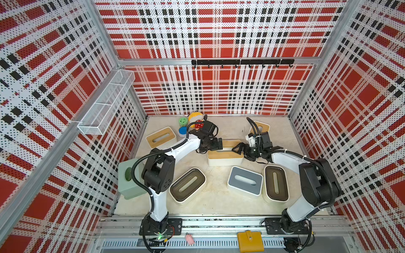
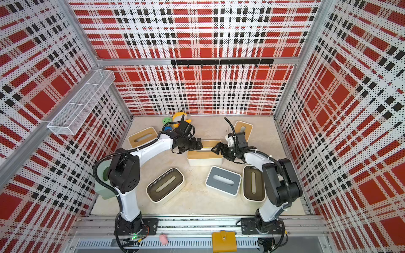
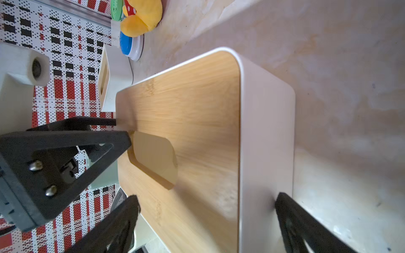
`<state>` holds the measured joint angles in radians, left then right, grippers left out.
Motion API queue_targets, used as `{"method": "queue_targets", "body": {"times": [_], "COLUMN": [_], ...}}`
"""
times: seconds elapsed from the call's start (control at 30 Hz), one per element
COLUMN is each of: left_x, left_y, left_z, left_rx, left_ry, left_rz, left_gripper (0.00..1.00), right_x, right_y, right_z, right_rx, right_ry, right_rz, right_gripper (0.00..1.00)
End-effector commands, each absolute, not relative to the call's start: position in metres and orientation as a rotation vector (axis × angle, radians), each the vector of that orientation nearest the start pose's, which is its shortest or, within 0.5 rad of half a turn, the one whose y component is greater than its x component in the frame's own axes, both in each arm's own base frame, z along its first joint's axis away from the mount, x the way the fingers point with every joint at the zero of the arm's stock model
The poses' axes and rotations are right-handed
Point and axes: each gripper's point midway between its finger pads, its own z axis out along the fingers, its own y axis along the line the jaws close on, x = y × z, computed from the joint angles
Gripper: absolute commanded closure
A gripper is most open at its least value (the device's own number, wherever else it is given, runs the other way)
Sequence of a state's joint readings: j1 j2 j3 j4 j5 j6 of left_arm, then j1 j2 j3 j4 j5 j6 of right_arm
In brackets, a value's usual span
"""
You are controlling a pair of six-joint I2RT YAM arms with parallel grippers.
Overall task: Stack the tissue boxes
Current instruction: Move the tissue box to the center of the board.
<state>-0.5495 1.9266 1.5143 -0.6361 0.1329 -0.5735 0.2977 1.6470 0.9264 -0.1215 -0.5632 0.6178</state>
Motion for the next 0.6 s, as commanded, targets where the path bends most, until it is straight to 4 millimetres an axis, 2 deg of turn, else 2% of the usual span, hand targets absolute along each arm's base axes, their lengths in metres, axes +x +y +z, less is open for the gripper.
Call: {"method": "queue_targets", "body": {"times": [0.0,0.1,0.2,0.33,0.43,0.57], "left_x": [0.403,0.404,0.41,0.412,0.397,0.357], "left_y": [-0.284,-0.282,-0.263,-0.226,-0.193,-0.14], "left_z": [0.109,0.11,0.124,0.18,0.22,0.239], "left_rx": [0.06,0.043,-0.013,-0.056,-0.08,-0.124], "left_ry": [2.699,2.697,2.664,2.545,2.474,2.445], "left_rz": [-0.584,-0.571,-0.466,-0.269,-0.138,0.029], "left_gripper": [0.01,0.01,0.01,0.01,0.01,0.01], "right_x": [0.361,0.362,0.365,0.371,0.375,0.374], "right_y": [0.217,0.215,0.206,0.19,0.177,0.17], "right_z": [0.114,0.115,0.115,0.125,0.14,0.162], "right_rx": [0.076,0.076,0.097,0.163,0.206,0.215], "right_ry": [2.472,2.477,2.496,2.495,2.454,2.405], "right_rz": [1.137,1.103,1.019,0.944,0.888,0.859], "right_gripper": [0.0,0.0,0.0,0.0,0.0,0.0]}}
